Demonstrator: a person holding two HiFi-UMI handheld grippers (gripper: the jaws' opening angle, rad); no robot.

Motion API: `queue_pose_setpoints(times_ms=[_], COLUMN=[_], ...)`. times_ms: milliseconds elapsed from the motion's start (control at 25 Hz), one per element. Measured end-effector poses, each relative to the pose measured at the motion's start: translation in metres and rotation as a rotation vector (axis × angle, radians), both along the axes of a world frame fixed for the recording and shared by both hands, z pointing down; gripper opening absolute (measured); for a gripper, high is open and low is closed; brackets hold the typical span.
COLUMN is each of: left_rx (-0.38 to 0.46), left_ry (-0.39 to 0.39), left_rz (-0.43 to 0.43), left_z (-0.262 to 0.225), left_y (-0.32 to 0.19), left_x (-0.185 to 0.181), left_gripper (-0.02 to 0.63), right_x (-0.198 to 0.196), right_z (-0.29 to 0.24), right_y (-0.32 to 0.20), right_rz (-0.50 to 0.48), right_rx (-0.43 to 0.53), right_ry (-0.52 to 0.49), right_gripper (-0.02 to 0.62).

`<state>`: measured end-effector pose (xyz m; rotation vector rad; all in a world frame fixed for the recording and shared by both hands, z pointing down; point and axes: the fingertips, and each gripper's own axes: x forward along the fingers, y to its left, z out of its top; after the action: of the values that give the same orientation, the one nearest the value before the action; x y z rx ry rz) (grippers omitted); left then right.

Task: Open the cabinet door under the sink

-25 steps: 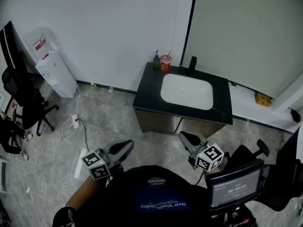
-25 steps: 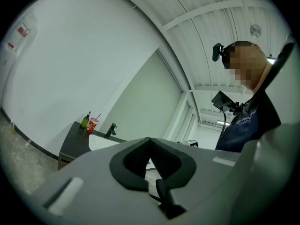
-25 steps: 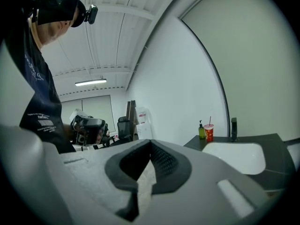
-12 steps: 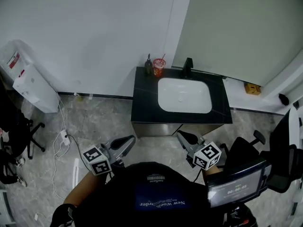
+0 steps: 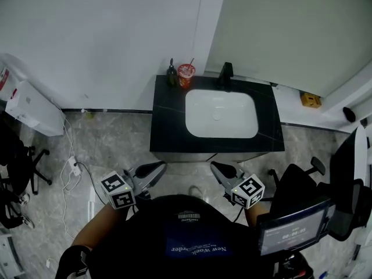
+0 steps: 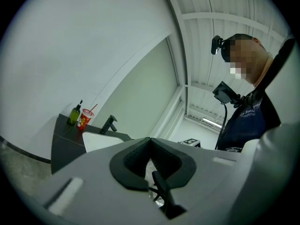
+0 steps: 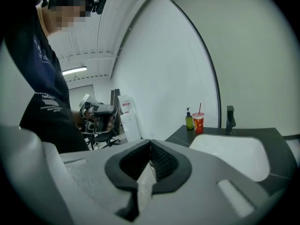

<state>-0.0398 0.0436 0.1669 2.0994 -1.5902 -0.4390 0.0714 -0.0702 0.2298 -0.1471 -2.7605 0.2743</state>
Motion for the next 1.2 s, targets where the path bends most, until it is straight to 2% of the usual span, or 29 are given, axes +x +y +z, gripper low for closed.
queue_pose_setpoints(times_ms=[160, 360, 480, 600, 840, 1000, 1200], left_rx=[-0.065, -0.109, -0.143, -0.17, -0.204, -0.207, -0.229], left_ry=[0.007, 0.068, 0.077, 0.075, 0.083, 0.092, 0.089], left_rz=[-0.077, -0.128, -0.136, -0.142, -0.165, -0.186, -0.168], left_z=[0.017, 0.057, 0.081, 0.116, 0.191, 0.227, 0.27], left_y=[-0.044, -0.089, -0.099, -0.093, -0.062, -0.031, 0.003], left_x=[0.011, 0.032, 0.045, 0.052, 0.056, 0.05, 0.043], left_gripper=[0.0, 0.0, 0.0, 0.0, 0.0, 0.0, 0.0], right_x=[0.0, -0.002, -0.002, -0.004, -0.012, -0.018, -0.035], right_z=[0.034, 0.085, 0.122, 0.156, 0.221, 0.257, 0.298], right_y=[-0.03, -0.044, -0.033, -0.017, 0.001, 0.002, -0.003], right_rz=[-0.127, -0.301, -0.397, -0.457, -0.435, -0.355, -0.272], right_rx=[-0.022, -0.009, 0.038, 0.128, 0.367, 0.535, 0.711], right_ry=[0.05, 0.114, 0.148, 0.156, 0.201, 0.219, 0.221], right_gripper=[0.003, 0.009, 0.044, 0.084, 0.134, 0.158, 0.188])
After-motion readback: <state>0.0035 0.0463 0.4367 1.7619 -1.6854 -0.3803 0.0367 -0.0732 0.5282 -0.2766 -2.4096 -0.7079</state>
